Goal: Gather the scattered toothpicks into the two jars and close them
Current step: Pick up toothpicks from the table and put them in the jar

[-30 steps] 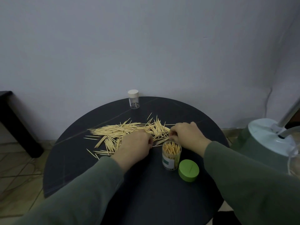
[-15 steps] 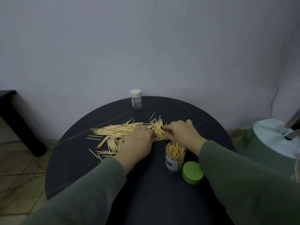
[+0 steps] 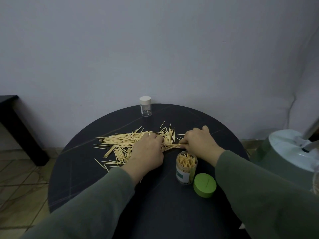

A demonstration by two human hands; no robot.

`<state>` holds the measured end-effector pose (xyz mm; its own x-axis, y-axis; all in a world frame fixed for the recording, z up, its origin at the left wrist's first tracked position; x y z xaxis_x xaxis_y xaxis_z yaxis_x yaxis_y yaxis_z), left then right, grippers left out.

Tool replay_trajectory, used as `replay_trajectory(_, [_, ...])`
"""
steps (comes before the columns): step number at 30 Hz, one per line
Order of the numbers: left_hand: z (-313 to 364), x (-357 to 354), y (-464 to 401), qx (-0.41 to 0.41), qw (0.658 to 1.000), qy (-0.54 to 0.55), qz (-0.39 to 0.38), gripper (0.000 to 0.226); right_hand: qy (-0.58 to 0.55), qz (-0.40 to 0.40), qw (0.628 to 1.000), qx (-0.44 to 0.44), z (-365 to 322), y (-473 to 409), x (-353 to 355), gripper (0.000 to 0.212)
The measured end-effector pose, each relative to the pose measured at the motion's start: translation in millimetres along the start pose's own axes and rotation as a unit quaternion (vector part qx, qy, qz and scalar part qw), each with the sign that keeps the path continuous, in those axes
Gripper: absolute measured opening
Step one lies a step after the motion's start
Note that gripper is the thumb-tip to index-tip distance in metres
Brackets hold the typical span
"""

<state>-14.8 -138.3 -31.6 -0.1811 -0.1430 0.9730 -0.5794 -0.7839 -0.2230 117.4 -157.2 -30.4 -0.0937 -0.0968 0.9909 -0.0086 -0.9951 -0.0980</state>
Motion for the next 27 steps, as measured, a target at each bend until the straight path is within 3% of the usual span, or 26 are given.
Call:
replay_trajectory(3, [11.1,-1.7,1.5,-0.057,0.998,0.019,-0.017,0.054,-0.004,0.0,1.0,0.001,2.5,1.3,-0.4,0.027])
replay_trajectory(7, [24.1,-7.0,0.3,-0.093,0.996,0.005,-0.013,0.046,0.01,0.002,1.0,0.02,-1.7,3.0,0.3,0.027])
replay_trajectory(12, [18.9,-9.8,-7.1,-0.072,0.997,0.001,-0.004,0.036,0.008,0.001,1.0,0.019,0.2,1.2,2.7,0.027])
replay_trajectory(27, [20.9,-7.4,-8.0,-0.061,0.998,-0.015,0.002,0.032,0.013,-0.006,1.0,0.008,21.2,7.6,8.1,0.032])
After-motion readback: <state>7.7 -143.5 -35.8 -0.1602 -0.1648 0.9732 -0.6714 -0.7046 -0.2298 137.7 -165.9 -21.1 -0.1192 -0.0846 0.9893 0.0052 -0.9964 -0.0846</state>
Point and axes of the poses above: each hand's wrist, its own y-axis away from the middle knuckle, its own x-axis out of the back of the hand, z = x × y, the point moved 8 cm from there along -y, towards the middle knuckle, and after that the axes turned 2 degrees about z, right-handed, at the moved point
